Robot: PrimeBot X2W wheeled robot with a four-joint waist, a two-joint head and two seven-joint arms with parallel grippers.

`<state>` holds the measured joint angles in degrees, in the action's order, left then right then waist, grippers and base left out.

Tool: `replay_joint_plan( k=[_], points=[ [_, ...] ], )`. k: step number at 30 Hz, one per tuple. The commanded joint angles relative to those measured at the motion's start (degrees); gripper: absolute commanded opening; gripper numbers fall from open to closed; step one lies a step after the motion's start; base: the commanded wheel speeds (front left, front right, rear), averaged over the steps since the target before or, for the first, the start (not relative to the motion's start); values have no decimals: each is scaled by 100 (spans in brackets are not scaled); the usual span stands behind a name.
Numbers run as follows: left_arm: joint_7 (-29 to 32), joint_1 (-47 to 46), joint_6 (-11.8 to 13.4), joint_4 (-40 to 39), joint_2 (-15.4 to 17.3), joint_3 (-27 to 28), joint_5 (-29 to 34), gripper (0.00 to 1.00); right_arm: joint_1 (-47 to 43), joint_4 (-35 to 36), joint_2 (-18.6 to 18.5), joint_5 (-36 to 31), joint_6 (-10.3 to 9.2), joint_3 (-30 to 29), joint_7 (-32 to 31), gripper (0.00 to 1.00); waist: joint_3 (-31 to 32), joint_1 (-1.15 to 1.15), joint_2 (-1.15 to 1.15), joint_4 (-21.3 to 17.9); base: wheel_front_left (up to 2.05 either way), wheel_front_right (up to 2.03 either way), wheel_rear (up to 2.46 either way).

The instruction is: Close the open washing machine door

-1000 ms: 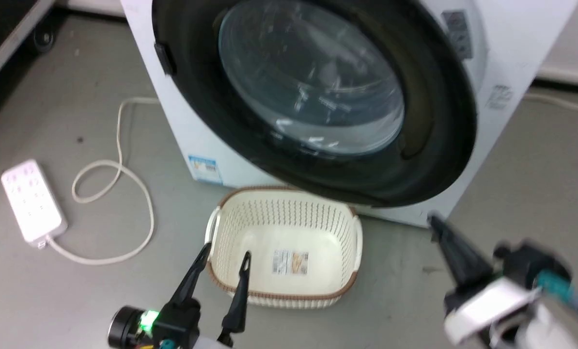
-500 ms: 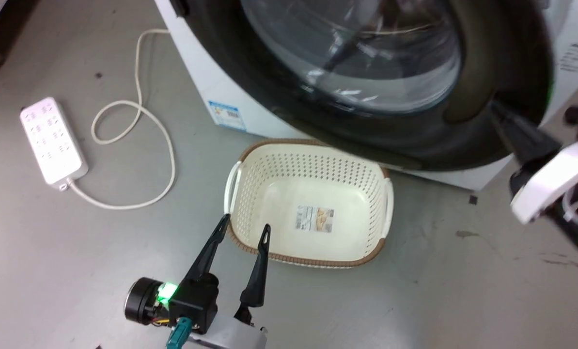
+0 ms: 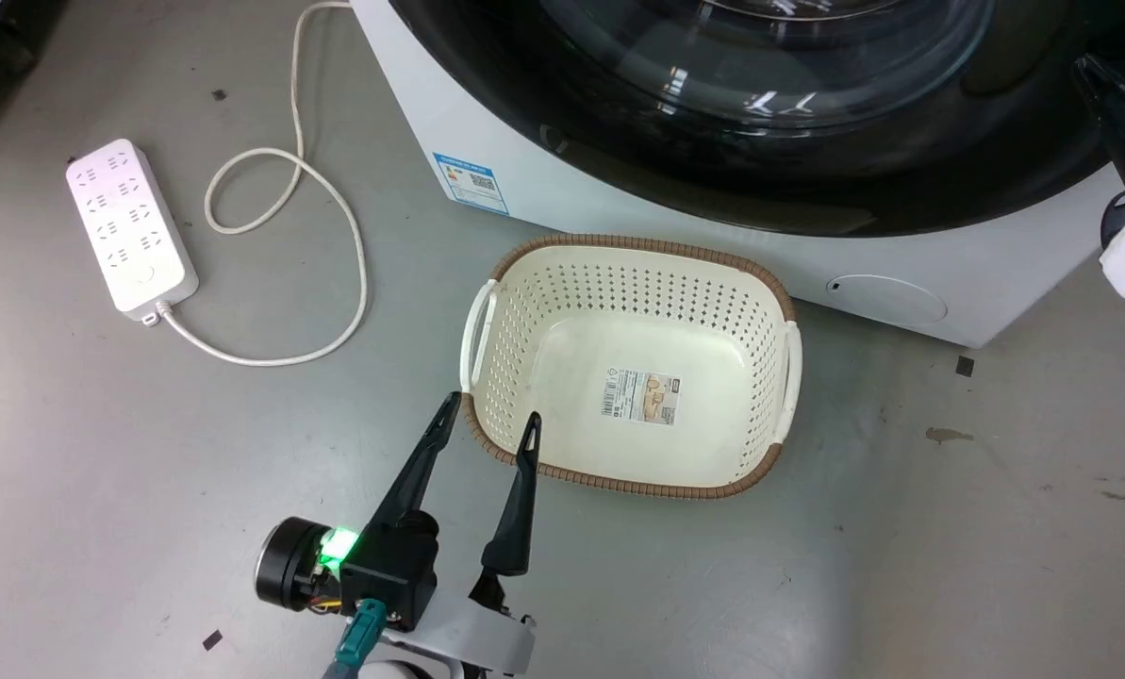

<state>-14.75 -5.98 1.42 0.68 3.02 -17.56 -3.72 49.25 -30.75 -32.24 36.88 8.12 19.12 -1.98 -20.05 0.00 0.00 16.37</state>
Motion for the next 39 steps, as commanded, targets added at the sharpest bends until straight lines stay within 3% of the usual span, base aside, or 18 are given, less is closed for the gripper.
replay_joint_plan(
  k=[1,9,10,11,17,22,28,34,39],
  points=[
    [-25,-74,34,11,-9,-9,-32,100,182,-140,-65,-24,-64,-100,33,0,2,0,0,3,0,0,0],
    [-25,-14,4,111,-11,59,-53,100,-69,-436,165,76,-64,10,422,0,453,0,0,-107,0,0,0],
    [-25,6,-11,121,-11,85,-57,100,-173,-424,173,91,-64,33,509,46,558,0,0,-129,0,0,0],
    [-25,33,-23,129,-11,117,-61,100,-284,-405,176,101,-64,54,598,100,660,0,0,-159,0,0,0],
    [-25,316,-159,244,33,410,-233,100,-1189,72,218,-19,-64,309,1187,100,1363,0,0,-424,0,0,0],
    [-25,523,-364,409,130,703,-412,100,-2123,496,468,-306,-64,-1,1536,100,1900,0,0,-683,0,0,0],
    [-25,641,-516,591,251,920,-510,100,-3334,1026,1237,-1353,-64,-1022,1636,100,2196,0,0,-963,0,0,0],
    [-25,719,-605,683,254,941,-569,100,-4332,1823,2245,-2513,-64,-1974,1660,100,2240,0,0,-1167,0,0,0],
    [-25,765,-626,719,213,965,-597,100,-5050,2385,2759,-3029,-64,-2346,1675,100,2261,0,0,-1221,0,0,0]
  ],
)
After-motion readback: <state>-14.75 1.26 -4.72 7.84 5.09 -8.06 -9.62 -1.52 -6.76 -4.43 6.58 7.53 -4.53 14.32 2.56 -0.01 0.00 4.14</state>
